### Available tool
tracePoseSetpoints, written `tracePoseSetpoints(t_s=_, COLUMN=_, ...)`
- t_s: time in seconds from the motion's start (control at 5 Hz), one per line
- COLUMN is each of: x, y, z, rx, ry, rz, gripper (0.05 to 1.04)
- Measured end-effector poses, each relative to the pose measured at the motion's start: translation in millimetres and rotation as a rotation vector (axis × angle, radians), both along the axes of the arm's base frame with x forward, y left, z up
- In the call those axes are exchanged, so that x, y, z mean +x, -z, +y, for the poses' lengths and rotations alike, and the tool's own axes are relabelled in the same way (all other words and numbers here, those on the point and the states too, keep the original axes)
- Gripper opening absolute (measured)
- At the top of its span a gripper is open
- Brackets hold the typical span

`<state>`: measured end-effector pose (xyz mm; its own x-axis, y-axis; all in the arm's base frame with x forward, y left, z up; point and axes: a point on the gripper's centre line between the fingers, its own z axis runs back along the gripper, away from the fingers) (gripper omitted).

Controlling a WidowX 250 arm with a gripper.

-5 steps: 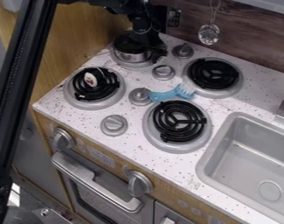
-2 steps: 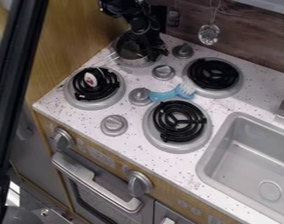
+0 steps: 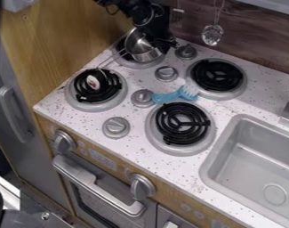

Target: Moved the metal pot to the bottom right burner

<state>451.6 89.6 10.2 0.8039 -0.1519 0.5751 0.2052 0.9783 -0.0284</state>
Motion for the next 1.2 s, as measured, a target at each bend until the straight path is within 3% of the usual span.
tracePoseSetpoints(t_s=0.2, x=-41.9, y=-3.6, z=-27.1, rx=-0.025, ry=0.048, rz=0.025, gripper=0.074)
tracePoseSetpoints(t_s=0.4, x=-71.3, y=4.1, z=-61.7, rx=-0.014, ry=0.105, rz=0.064, gripper=0.072)
tracePoseSetpoints(t_s=0.8, x=-92.6, y=26.0, z=-114.8, rx=0.065, ry=0.139, rz=0.098, gripper=0.071)
tracePoseSetpoints(t_s=1.2, x=-101.2, y=56.7, z=-128.0, rx=0.146, ry=0.102, rz=0.209, gripper=0.071)
